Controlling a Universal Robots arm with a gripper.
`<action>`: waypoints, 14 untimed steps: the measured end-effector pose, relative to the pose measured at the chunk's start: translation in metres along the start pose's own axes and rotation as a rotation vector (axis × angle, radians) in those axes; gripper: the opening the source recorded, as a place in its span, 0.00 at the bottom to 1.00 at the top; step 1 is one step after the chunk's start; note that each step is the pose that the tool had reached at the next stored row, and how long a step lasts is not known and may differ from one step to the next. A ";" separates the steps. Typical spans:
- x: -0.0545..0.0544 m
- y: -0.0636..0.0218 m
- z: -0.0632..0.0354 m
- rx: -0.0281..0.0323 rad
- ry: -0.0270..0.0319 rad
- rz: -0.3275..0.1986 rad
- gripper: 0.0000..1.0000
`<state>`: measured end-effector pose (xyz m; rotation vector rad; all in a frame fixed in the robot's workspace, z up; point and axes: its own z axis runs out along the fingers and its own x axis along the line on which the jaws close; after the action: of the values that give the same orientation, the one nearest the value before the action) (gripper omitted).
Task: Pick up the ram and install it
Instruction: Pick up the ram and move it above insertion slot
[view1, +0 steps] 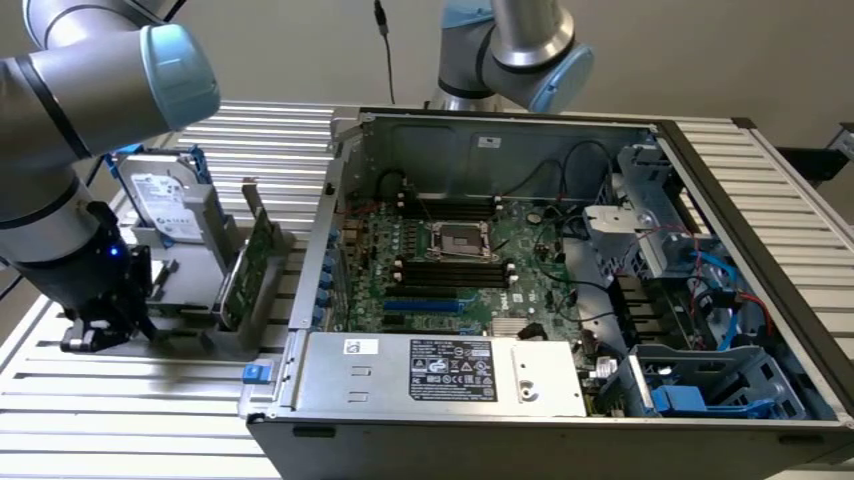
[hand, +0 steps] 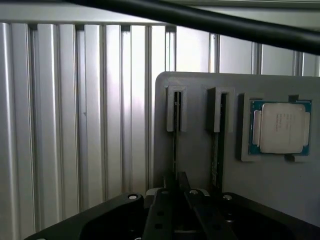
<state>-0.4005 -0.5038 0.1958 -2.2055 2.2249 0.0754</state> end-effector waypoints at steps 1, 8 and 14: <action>0.000 0.0000 -0.0015 -0.0014 0.0002 0.000 0.14; -0.001 0.0005 -0.0272 -0.0129 0.0004 0.001 0.14; -0.002 -0.0002 -0.0544 -0.0176 0.0004 0.001 0.14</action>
<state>-0.3987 -0.5039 0.2502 -2.2138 2.2338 0.0949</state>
